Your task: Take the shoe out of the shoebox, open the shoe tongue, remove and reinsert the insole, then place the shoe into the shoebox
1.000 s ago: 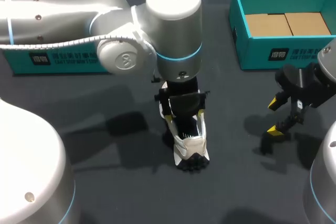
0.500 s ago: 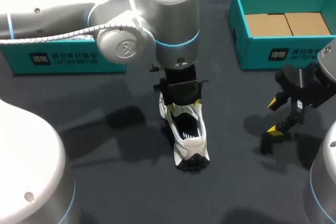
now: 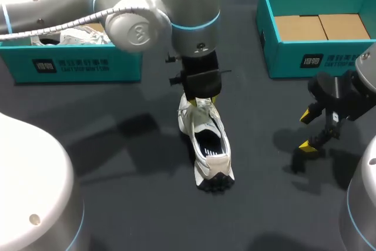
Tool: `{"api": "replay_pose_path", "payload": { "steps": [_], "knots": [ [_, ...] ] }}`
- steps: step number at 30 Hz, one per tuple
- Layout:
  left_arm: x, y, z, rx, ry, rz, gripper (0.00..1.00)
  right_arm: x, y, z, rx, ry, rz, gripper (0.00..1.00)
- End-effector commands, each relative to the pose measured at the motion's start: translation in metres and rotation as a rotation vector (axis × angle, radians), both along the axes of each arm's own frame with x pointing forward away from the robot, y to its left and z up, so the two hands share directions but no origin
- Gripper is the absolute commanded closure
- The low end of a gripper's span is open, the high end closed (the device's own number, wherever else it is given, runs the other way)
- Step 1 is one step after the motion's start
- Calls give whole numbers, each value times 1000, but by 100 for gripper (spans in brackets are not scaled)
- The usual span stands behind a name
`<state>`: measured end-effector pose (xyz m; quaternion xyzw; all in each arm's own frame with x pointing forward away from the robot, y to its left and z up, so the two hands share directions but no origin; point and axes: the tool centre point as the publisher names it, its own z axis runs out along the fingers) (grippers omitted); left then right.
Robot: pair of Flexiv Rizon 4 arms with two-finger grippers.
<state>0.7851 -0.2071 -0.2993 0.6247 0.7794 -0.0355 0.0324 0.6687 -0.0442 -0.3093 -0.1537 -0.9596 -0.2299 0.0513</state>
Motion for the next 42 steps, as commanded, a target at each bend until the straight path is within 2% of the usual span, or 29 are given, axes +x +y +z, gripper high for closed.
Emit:
{"api": "replay_pose_path", "payload": {
  "steps": [1, 7, 11, 20, 22, 27, 30, 37, 39, 42],
  "knots": [
    [7, 5, 17, 11, 20, -6, 58, -2, 0, 0, -2, -2, -2, 0],
    [1, 10, 30, -6, 67, -27, 67, -2, 0, 0, -2, -2, -2, 0],
    [-14, 9, 24, -13, 92, -50, 70, -2, 0, 0, -2, -2, -2, 0],
    [-47, -3, -13, -32, 157, -76, 74, -2, 0, 0, -2, -2, -2, 0],
    [-53, -8, -23, -52, 153, -66, 78, -2, 0, 0, -2, -2, -2, 0],
    [-62, -16, -46, -54, 209, -72, 80, -2, 0, 0, -2, -2, -2, 0],
    [-65, -15, -43, -54, 209, -79, 80, -2, 0, 0, -2, -2, -2, 0],
    [-64, -8, -14, -83, 146, -95, 77, -2, 0, 0, -2, -2, -2, 0],
    [-65, -9, -17, -82, 145, -96, 76, -2, 0, 0, -2, -2, -2, 0],
    [-69, -14, -33, -60, 161, -89, 77, -2, 0, 0, -2, -2, -2, 0]
  ]
}}
